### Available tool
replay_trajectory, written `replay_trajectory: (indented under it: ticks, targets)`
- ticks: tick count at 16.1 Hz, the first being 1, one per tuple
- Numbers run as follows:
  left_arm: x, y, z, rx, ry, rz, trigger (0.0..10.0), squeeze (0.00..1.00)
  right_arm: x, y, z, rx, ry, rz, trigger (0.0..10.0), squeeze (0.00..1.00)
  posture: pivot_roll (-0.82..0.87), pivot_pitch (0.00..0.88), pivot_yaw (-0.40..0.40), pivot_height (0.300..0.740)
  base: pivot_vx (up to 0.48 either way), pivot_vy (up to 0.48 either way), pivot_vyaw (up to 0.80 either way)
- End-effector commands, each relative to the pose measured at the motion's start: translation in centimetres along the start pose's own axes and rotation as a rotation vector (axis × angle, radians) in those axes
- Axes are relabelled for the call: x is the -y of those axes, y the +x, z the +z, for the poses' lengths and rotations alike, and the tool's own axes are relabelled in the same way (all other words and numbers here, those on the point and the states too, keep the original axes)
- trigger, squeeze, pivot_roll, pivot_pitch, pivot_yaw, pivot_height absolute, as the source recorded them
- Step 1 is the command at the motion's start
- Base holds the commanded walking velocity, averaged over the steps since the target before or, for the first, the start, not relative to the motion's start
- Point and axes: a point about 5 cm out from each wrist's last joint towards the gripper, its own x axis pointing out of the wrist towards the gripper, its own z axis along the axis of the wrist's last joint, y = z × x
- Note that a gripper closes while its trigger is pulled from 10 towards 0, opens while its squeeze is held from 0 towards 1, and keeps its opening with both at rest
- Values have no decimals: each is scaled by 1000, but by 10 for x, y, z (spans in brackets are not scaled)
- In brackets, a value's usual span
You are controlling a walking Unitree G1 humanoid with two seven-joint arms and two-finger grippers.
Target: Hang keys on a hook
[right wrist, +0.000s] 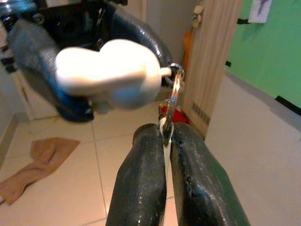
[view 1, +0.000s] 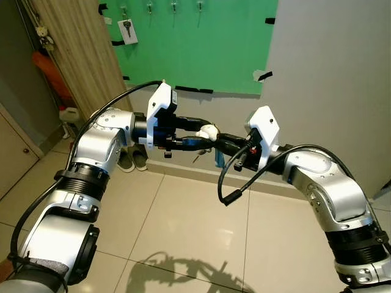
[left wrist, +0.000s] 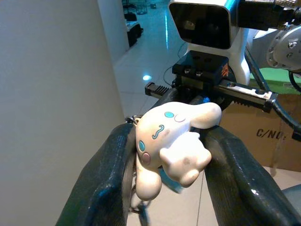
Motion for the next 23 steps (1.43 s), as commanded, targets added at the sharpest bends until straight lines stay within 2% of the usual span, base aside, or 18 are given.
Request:
replay_trajectory:
  ticks: [1, 8, 19, 20, 23]
  targets:
    - [-1, -3, 0, 4, 5, 17, 10000, 0, 0, 2, 5, 20, -7, -8, 0, 0, -36, 0, 141, 740, 0, 0, 0]
    - [-1, -1, 0, 7, 1, 14, 10000, 0, 1, 3, 8, 52, -4, -45, 0, 0, -40, 0, 149, 740, 0, 0, 0]
    - [-1, -7, -5, -8, -26, 39, 10000, 0, 10, -11, 3, 21, -30, -83, 0, 0, -41, 0, 149, 740, 0, 0, 0]
    - [-2, -7, -5, -11, -45, 41, 10000, 1000, 9, -11, 3, 22, -27, -77, 0, 0, -41, 0, 149, 740, 0, 0, 0]
    - [-2, -7, -5, -9, -40, 48, 10000, 1000, 8, -10, 2, 22, -26, -68, 0, 0, -40, 0, 146, 740, 0, 0, 0]
